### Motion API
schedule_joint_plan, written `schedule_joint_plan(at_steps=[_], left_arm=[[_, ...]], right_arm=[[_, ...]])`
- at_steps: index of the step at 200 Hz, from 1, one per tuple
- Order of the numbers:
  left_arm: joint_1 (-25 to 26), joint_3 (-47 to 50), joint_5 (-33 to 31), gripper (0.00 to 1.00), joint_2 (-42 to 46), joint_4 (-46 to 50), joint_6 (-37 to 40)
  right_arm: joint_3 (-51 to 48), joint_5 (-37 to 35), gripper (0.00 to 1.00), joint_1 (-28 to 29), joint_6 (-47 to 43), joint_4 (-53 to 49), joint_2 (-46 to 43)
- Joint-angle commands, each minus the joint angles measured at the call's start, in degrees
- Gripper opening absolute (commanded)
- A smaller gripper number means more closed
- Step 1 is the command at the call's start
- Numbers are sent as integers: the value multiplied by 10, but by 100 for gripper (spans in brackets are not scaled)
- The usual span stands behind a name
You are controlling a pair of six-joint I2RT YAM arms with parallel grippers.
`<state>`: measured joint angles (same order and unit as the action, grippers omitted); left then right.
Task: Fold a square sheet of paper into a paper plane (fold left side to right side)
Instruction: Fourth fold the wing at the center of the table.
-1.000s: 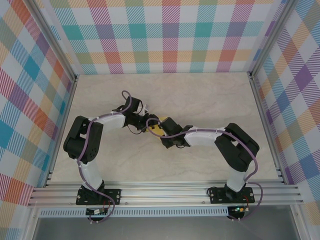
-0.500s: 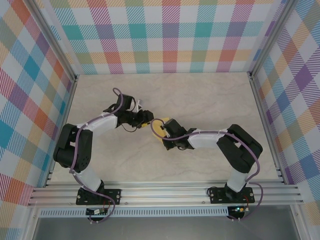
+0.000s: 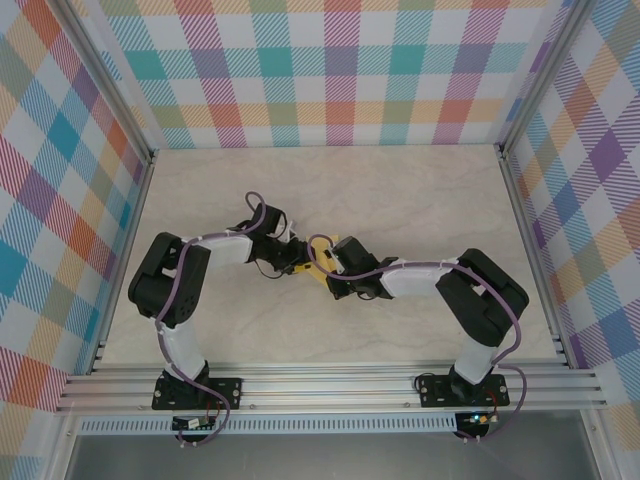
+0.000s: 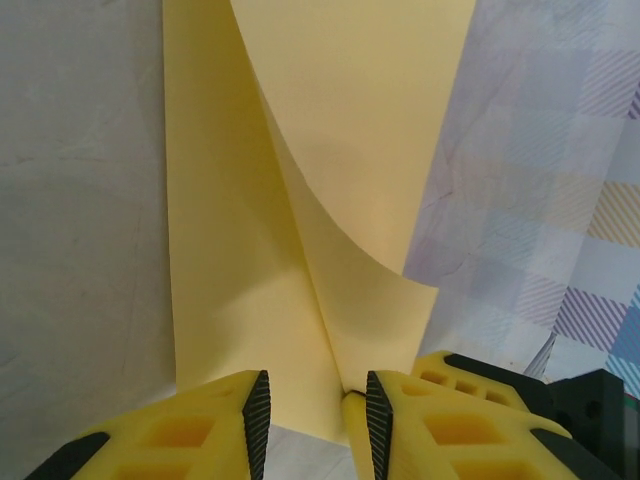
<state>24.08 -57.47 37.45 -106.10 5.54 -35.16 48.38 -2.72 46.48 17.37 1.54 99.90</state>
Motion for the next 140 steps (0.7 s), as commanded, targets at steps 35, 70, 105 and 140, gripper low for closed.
schedule_joint_plan(at_steps=[35, 70, 105, 140], left_arm=[[21, -44, 3, 32, -44, -9, -5], [25, -50, 2, 33, -55, -8, -4], [27, -51, 2, 33, -62, -10, -4], [28, -52, 2, 33, -70, -10, -4]], right_arm=[[-17, 27, 11, -1, 5, -5, -1], [-21, 43, 13, -8, 6, 3, 1], [-24, 60, 18, -17, 6, 10, -2], [-24, 90, 22, -33, 11, 14, -11]])
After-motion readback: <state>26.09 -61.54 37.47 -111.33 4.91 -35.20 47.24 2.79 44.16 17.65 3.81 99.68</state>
